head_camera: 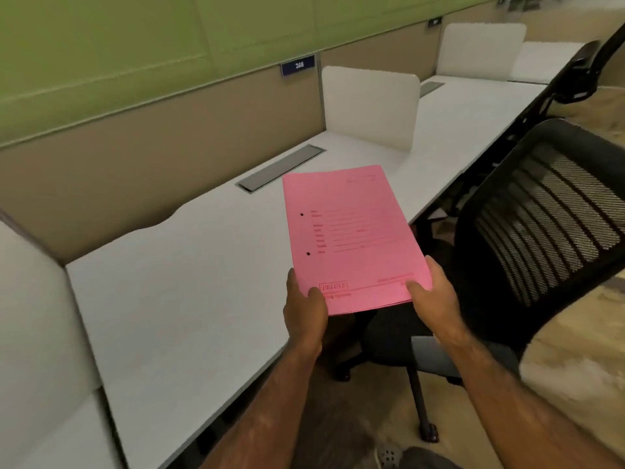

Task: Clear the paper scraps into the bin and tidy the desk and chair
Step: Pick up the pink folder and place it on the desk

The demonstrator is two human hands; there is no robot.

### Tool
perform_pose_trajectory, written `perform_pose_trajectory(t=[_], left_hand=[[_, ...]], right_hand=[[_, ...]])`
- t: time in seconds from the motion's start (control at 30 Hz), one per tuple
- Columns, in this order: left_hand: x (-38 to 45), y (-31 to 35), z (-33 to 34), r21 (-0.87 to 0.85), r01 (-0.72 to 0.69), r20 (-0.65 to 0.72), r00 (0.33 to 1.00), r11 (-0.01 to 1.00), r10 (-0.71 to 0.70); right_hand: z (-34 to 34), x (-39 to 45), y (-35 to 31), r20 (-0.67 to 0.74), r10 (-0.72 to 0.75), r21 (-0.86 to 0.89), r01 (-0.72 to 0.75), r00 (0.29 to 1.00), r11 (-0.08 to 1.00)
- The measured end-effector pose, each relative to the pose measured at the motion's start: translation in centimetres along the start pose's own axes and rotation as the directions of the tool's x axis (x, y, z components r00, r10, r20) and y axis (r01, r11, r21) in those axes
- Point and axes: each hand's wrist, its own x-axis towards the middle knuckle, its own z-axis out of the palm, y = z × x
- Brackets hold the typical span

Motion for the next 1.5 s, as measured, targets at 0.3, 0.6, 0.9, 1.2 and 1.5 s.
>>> perform_pose_trajectory(t=[0.3,0.6,0.9,1.2,1.5], left_hand=[[3.6,-3.6,-7.7,-0.072,0.143,-0.276,0.948,0.987,-0.157],[13.5,-6.7,-9.6,-0.182,0.285,-0.415,0.846,0.941,-0.336],[27.8,-9.7,-6.7,-0.151,0.525,-0.546,0.662,0.838,-0.513],[41.2,-11.8,-7.9,0.078,0.639,-0.569,0.659,0.765,-0.492],[49.8,-14.4,-11.0,0.418,0.62,-0.572,0.748,0.664,-0.338]], right_hand=[[11.6,2.4,-3.3,0.329,-0.085,0.006,0.088,0.941,0.996],[23.0,12.0,-0.5,0.427,-0.023,-0.167,0.104,0.904,0.98],[33.4,25.1,2.2,0.558,0.088,-0.35,0.138,0.825,0.927],[44.0,35.4,2.5,0.635,0.141,-0.366,0.135,0.76,0.921],[52.8,39.3,2.6,0.677,0.064,-0.403,0.296,0.733,0.866]])
